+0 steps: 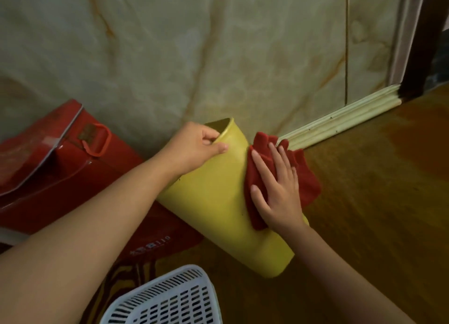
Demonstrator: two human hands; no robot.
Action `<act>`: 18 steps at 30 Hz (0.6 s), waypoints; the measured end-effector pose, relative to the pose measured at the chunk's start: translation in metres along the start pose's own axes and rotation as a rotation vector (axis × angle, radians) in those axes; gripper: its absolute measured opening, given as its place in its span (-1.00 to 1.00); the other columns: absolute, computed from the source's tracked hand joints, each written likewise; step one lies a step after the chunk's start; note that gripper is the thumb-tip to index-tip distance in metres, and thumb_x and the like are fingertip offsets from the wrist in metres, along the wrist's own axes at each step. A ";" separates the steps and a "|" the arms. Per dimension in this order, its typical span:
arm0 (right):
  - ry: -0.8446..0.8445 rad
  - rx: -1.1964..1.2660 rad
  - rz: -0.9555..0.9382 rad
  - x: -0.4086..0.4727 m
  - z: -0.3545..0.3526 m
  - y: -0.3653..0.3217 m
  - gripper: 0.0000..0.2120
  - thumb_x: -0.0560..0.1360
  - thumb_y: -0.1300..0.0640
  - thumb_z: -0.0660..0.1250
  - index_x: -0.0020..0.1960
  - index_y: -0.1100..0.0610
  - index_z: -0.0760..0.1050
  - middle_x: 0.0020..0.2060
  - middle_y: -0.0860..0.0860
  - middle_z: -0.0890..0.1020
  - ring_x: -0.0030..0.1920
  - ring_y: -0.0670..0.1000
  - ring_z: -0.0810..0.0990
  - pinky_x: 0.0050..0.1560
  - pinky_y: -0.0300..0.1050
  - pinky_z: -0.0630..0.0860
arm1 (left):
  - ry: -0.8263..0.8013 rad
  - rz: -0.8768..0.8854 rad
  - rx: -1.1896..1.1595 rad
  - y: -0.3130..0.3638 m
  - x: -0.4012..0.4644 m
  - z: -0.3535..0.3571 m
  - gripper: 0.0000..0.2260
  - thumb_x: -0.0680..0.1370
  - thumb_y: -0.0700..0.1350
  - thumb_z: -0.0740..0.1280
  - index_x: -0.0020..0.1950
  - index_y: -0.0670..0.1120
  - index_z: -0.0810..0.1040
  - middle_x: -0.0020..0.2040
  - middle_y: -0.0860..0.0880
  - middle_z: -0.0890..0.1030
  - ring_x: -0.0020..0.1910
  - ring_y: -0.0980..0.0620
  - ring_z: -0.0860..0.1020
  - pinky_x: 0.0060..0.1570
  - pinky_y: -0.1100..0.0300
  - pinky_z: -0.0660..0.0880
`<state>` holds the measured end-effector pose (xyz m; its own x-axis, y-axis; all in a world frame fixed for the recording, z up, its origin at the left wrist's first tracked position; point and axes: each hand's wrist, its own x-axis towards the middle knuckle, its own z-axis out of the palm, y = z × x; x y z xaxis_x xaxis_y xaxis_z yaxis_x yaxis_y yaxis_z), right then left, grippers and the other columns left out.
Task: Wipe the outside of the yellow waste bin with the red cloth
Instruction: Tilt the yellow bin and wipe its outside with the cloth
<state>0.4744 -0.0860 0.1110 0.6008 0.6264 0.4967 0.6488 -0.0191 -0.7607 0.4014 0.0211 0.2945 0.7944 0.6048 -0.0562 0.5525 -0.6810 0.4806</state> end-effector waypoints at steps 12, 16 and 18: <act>0.157 0.256 0.837 -0.061 0.019 0.069 -0.56 0.60 -0.08 -0.08 0.40 0.01 0.30 0.35 0.15 0.36 0.31 0.15 0.37 0.28 0.13 0.36 | -0.025 -0.042 0.018 -0.008 -0.008 -0.019 -0.81 0.47 -0.18 0.31 -0.16 0.10 0.62 -0.24 0.20 0.69 -0.21 0.22 0.60 -0.14 0.24 0.51; 0.259 0.231 0.811 -0.056 0.023 0.047 -0.59 0.61 -0.01 -0.05 0.37 0.10 0.32 0.33 0.16 0.34 0.32 0.14 0.33 0.32 0.12 0.32 | -0.118 -0.028 0.086 -0.016 -0.031 -0.038 -0.73 0.50 -0.25 0.24 0.02 0.07 0.61 -0.15 0.19 0.69 -0.19 0.28 0.58 -0.15 0.41 0.47; 0.280 0.233 0.743 -0.048 0.020 0.029 -0.58 0.60 -0.01 -0.05 0.36 0.10 0.33 0.34 0.17 0.31 0.35 0.14 0.28 0.36 0.09 0.25 | -0.084 -0.034 0.076 -0.012 -0.025 -0.033 -0.75 0.50 -0.27 0.25 0.08 -0.04 0.60 -0.06 0.00 0.69 -0.20 0.25 0.58 -0.13 0.36 0.47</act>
<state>0.4550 -0.1006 0.0568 0.9490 0.2964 -0.1073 -0.0581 -0.1699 -0.9837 0.3663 0.0273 0.3194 0.7915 0.5935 -0.1456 0.5943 -0.6920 0.4098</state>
